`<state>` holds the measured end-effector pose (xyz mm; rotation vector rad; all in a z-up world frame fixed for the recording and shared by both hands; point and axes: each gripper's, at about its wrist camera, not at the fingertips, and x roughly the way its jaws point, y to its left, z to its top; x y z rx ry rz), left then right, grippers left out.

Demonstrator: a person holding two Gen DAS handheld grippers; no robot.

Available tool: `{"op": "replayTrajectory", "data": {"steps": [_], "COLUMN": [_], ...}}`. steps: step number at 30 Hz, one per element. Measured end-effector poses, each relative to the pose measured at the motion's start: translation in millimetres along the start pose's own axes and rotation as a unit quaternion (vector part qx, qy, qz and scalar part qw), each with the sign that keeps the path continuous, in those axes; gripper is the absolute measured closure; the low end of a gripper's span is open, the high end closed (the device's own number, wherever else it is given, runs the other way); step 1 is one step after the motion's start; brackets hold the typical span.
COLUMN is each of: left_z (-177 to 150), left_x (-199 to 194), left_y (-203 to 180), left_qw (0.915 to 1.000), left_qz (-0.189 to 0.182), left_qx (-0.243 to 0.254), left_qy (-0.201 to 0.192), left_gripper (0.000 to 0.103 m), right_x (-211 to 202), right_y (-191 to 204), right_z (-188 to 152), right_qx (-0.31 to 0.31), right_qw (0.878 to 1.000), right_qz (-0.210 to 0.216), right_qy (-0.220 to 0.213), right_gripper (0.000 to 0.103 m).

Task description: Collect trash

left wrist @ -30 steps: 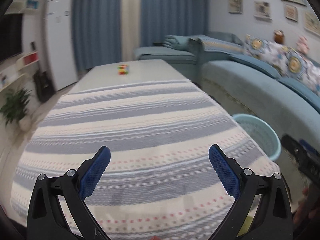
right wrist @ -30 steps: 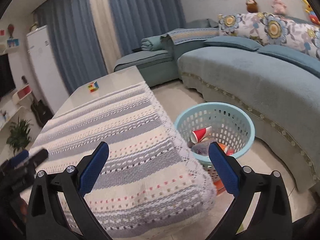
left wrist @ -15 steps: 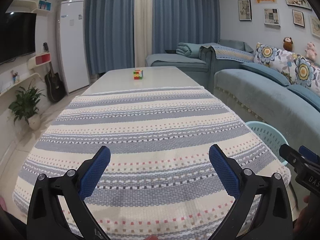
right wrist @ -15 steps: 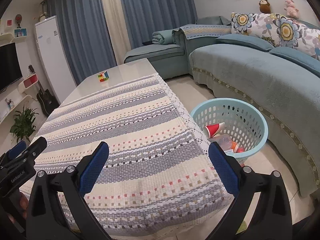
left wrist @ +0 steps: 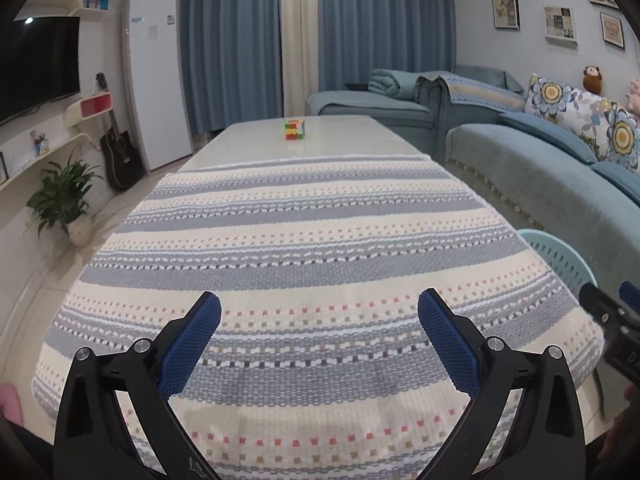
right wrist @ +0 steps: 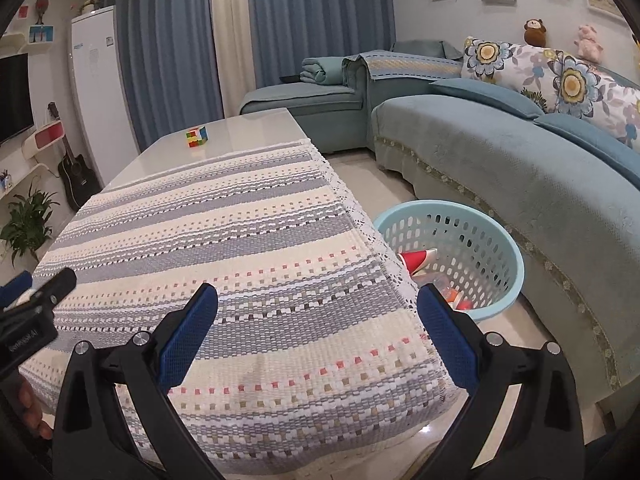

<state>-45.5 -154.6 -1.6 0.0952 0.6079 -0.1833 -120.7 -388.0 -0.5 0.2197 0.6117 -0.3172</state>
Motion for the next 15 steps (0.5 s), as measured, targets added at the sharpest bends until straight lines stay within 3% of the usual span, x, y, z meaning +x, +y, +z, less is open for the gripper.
{"op": "replayTrajectory", "data": {"steps": [10,15], "left_z": [-1.3,-6.7], "left_x": [2.8,9.6], "left_y": [-2.1,-15.7], "left_qw": [0.9999,0.9995], "left_qz": [-0.014,-0.004], "left_qx": [-0.007,0.021], "left_qy": [0.006,0.023], "left_gripper": [0.007,0.007], "right_x": [2.6,8.0], "right_y": [-5.7,-7.9], "right_z": [0.1,-1.4], "right_qx": [0.012,0.019], "right_qw": [1.0,0.999], "right_qz": [0.009,0.016], "right_qy": [0.009,0.021], "right_gripper": [0.008,0.008]}}
